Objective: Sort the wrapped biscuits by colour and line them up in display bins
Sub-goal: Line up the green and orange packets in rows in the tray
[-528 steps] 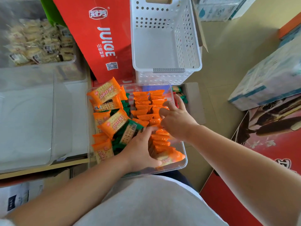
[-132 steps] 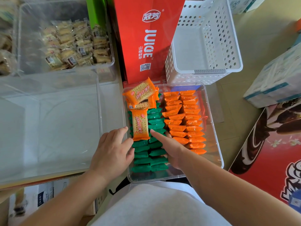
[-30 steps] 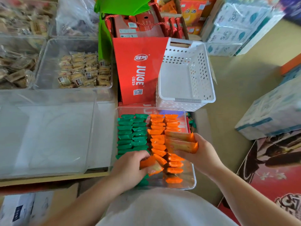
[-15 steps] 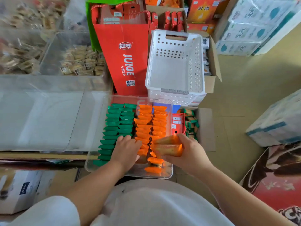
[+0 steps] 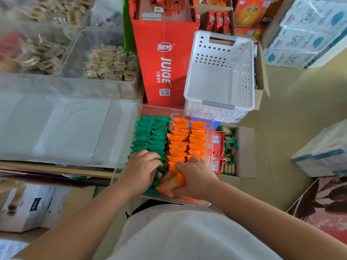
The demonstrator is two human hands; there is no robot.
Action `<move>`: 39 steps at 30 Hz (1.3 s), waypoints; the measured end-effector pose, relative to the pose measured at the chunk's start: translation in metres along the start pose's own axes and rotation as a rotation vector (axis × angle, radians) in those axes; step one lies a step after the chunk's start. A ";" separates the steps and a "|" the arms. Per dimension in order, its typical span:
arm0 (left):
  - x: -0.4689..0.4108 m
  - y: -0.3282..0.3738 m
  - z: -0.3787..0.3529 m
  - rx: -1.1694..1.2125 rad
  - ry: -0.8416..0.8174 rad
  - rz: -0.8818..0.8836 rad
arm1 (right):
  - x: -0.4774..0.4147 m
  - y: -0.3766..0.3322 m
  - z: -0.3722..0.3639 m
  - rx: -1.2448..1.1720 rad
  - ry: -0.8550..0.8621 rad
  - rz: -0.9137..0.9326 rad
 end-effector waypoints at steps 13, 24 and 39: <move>0.013 -0.022 -0.017 0.008 -0.134 0.039 | -0.007 0.000 -0.014 0.062 -0.174 -0.028; -0.014 -0.033 -0.003 -0.122 -0.120 -0.163 | -0.009 0.007 -0.006 -0.052 -0.139 -0.042; -0.009 0.000 0.006 0.526 -0.327 0.252 | -0.024 -0.012 -0.029 0.194 0.035 -0.136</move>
Point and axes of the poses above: each hand's wrist, its own x-axis away from the middle knuckle, its own z-axis out of the back of the hand, y = z × x, the point moved 5 cm from there along -x, towards the middle knuckle, and after that the axes turned 11 degrees about -y, right-handed, at the moved point
